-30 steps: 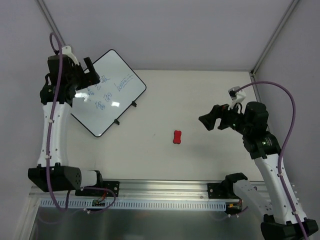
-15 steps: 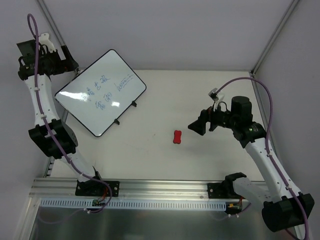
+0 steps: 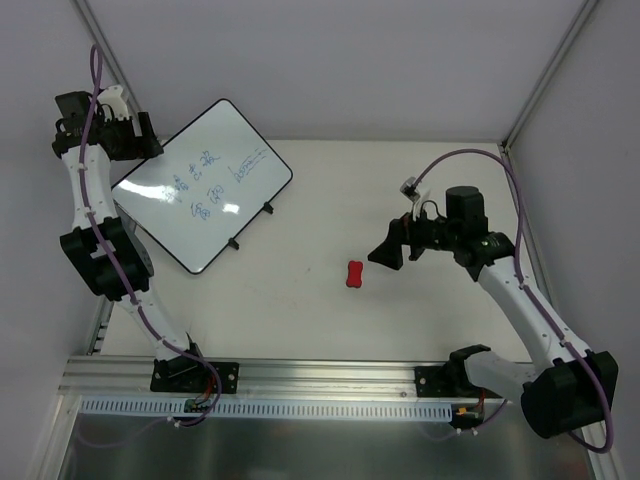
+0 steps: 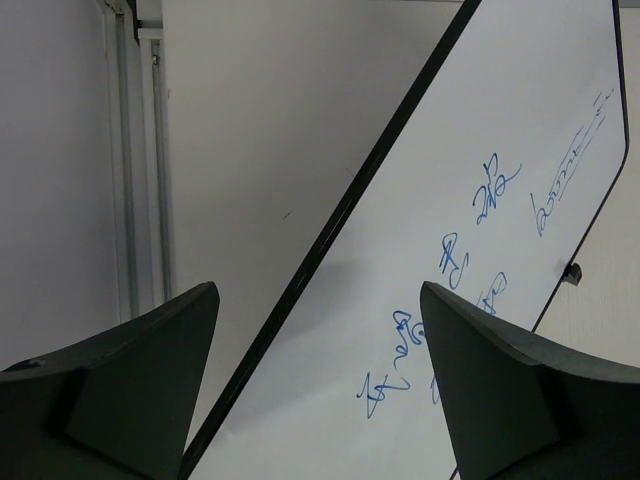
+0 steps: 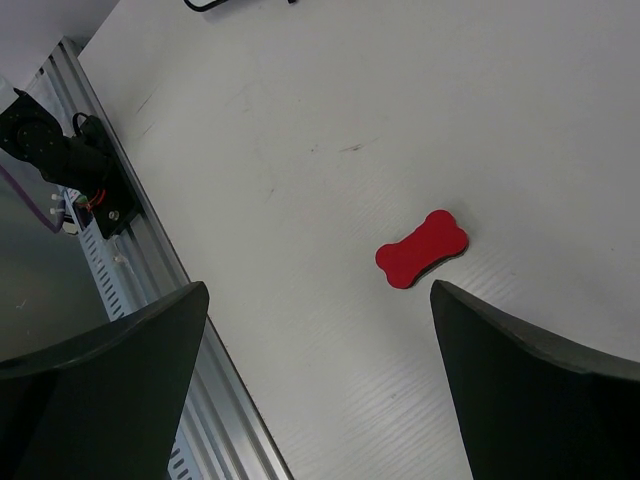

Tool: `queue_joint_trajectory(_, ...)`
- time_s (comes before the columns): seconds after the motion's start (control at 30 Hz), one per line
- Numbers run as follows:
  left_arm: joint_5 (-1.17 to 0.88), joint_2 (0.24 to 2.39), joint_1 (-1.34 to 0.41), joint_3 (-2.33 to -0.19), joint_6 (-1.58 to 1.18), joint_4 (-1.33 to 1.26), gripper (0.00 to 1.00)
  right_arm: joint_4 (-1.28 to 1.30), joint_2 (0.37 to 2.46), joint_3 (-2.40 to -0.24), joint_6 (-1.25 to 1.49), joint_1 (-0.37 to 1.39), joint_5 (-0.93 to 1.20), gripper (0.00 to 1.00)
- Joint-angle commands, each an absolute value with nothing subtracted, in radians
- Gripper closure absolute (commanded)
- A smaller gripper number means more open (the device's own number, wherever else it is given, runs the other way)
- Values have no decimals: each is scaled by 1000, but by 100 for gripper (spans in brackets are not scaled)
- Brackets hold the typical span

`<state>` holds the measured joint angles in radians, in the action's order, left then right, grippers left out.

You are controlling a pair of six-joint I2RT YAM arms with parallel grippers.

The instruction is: Erase the whiteboard

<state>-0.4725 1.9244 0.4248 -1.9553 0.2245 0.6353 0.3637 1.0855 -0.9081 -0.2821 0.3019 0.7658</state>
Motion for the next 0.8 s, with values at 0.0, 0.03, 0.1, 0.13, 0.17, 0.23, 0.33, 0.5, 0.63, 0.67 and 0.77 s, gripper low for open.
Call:
queue_joint_trajectory(0.0, -509, 1931, 417, -1976, 253, 629, 17, 353, 1111, -966, -307, 318, 778, 1)
queue_joint_trajectory(0.03, -509, 1940, 416, -1979, 253, 630, 18, 353, 1117, -972, -307, 321, 778, 1)
queue_joint_trajectory(0.1, -518, 1962, 417, -1982, 246, 629, 20, 353, 1132, -979, -310, 327, 778, 1)
queue_joint_trajectory(0.13, -537, 1968, 416, -1986, 244, 629, 22, 351, 1137, -982, -310, 330, 776, 1)
queue_joint_trajectory(0.17, -544, 1977, 417, -1988, 242, 629, 25, 353, 1141, -982, -310, 333, 773, 1)
queue_joint_trajectory(0.23, -558, 1986, 417, -1994, 233, 629, 28, 353, 1150, -985, -310, 337, 770, 1)
queue_joint_trajectory(0.33, -568, 1999, 416, -1996, 230, 630, 34, 351, 1157, -986, -313, 344, 765, 1)
queue_joint_trajectory(0.5, -569, 2006, 416, -1994, 239, 634, 37, 351, 1167, -989, -314, 348, 761, 1)
queue_joint_trajectory(0.63, -597, 2011, 416, -1990, 235, 637, 46, 351, 1175, -991, -318, 350, 759, 1)
queue_joint_trajectory(0.67, -604, 2011, 417, -1987, 235, 637, 51, 353, 1177, -994, -318, 348, 759, 1)
queue_joint_trajectory(0.77, -635, 1996, 417, -1970, 232, 638, 63, 351, 1177, -994, -314, 351, 758, 1)
